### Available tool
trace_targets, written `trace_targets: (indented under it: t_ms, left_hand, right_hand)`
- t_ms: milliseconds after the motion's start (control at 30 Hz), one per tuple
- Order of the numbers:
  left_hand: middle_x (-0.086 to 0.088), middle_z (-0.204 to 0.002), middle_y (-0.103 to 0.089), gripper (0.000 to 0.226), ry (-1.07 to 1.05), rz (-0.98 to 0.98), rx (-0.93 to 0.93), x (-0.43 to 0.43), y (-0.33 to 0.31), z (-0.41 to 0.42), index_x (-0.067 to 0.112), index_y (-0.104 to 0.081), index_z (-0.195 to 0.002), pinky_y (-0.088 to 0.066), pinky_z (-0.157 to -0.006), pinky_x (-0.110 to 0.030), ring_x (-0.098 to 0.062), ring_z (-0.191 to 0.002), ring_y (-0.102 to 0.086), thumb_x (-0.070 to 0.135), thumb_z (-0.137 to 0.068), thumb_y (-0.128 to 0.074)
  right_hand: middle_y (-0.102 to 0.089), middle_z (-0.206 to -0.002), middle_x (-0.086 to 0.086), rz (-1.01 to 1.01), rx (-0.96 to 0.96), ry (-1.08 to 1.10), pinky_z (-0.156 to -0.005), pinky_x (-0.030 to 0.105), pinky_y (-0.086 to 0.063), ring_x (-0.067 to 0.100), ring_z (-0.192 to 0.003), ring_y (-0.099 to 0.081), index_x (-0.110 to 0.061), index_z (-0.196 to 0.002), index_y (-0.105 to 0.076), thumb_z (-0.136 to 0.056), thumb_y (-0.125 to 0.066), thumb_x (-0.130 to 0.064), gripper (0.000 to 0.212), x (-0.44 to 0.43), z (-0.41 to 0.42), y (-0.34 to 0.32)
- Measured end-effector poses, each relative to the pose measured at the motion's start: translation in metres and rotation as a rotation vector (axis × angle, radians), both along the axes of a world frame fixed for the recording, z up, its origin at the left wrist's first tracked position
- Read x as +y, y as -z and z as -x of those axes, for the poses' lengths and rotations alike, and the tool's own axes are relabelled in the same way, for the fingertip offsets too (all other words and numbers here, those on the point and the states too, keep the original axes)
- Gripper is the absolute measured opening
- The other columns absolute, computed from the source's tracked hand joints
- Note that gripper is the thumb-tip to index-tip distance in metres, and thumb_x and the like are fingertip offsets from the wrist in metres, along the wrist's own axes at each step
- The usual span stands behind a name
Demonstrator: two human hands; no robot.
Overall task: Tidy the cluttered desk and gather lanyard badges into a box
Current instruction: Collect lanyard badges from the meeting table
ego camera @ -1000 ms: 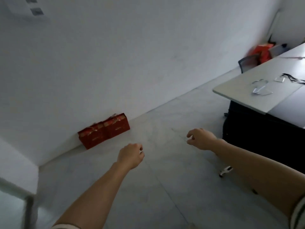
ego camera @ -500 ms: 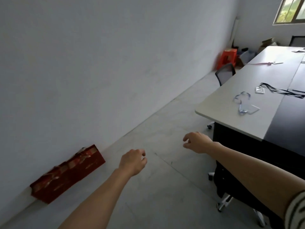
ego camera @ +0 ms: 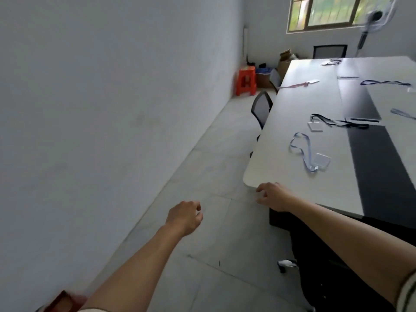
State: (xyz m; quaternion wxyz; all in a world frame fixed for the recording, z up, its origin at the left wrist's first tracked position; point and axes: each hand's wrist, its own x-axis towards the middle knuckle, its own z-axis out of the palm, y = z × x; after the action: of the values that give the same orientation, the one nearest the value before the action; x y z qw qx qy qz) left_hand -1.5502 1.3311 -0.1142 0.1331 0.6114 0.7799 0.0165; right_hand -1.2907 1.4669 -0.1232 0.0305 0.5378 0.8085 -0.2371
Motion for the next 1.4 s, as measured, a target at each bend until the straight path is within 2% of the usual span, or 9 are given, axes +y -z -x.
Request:
trace_targets:
  t_ms: [167,333,600,700,933,1133,1400]
  left_hand:
    - [-0.003,-0.113,-0.068,0.032,0.157,0.035,-0.034,0.12,0.009,0.0,0.023,-0.061,-0.118,-0.051,-0.085,-0.033,-0.022,-0.101,-0.063,0.04,-0.093,-0.049]
    - [-0.004,-0.112,-0.069,0.033,0.248,0.068,-0.073,0.227,0.028,-0.014,0.022,-0.061,-0.12,-0.052,-0.087,-0.036,-0.024,-0.101,-0.064,0.039,-0.093,-0.05]
    - [-0.001,-0.103,-0.071,0.03,0.349,0.103,-0.129,0.374,0.044,-0.028,0.023,-0.061,-0.117,-0.054,-0.082,-0.036,-0.02,-0.09,-0.065,0.038,-0.094,-0.049]
    - [0.001,-0.102,-0.07,0.029,0.386,0.142,-0.145,0.418,0.049,-0.031,0.024,-0.061,-0.116,-0.055,-0.08,-0.035,-0.018,-0.087,-0.065,0.038,-0.095,-0.048]
    - [0.001,-0.095,-0.069,0.023,0.555,0.211,-0.176,0.534,0.074,-0.045,0.022,-0.063,-0.106,-0.05,-0.07,-0.028,-0.019,-0.081,-0.063,0.036,-0.093,-0.048]
    - [-0.002,-0.113,-0.063,0.027,0.715,0.247,-0.172,0.611,0.09,-0.066,0.019,-0.063,-0.112,-0.052,-0.083,-0.034,-0.024,-0.092,-0.064,0.034,-0.093,-0.052]
    - [-0.004,-0.096,-0.07,0.028,0.776,0.346,-0.161,0.656,0.116,-0.087,0.018,-0.062,-0.114,-0.053,-0.084,-0.038,-0.023,-0.092,-0.063,0.034,-0.093,-0.052]
  right_hand:
    - [-0.064,-0.123,-0.001,0.054,-0.059,0.169,-0.095,0.031,-0.045,0.02,-0.116,-0.056,-0.028,-0.128,-0.057,-0.089,-0.061,-0.042,0.041,0.076,-0.022,0.014]
    - [-0.062,-0.127,0.003,0.102,-0.061,0.316,-0.096,0.032,-0.046,0.022,-0.113,-0.058,-0.024,-0.128,-0.058,-0.09,-0.062,-0.042,0.043,0.165,-0.044,0.034]
    - [-0.059,-0.13,0.002,0.162,-0.056,0.526,-0.089,0.03,-0.048,0.021,-0.111,-0.059,-0.027,-0.129,-0.056,-0.089,-0.061,-0.046,0.044,0.288,-0.07,0.058]
    - [-0.059,-0.13,0.001,0.196,-0.084,0.597,-0.082,0.027,-0.046,0.019,-0.106,-0.06,-0.029,-0.129,-0.056,-0.089,-0.061,-0.048,0.044,0.314,-0.077,0.067]
    - [-0.059,-0.128,0.005,0.231,-0.102,0.839,-0.089,0.031,-0.047,0.023,-0.109,-0.059,-0.025,-0.127,-0.057,-0.089,-0.061,-0.041,0.042,0.36,-0.102,0.092]
    - [-0.059,-0.129,0.009,0.232,-0.091,1.073,-0.09,0.033,-0.045,0.028,-0.114,-0.057,-0.022,-0.134,-0.051,-0.089,-0.06,-0.037,0.048,0.389,-0.115,0.105]
    - [-0.055,-0.13,0.015,0.194,-0.079,1.304,-0.09,0.038,-0.046,0.035,-0.114,-0.055,-0.014,-0.138,-0.043,-0.092,-0.053,-0.029,0.05,0.426,-0.144,0.136]
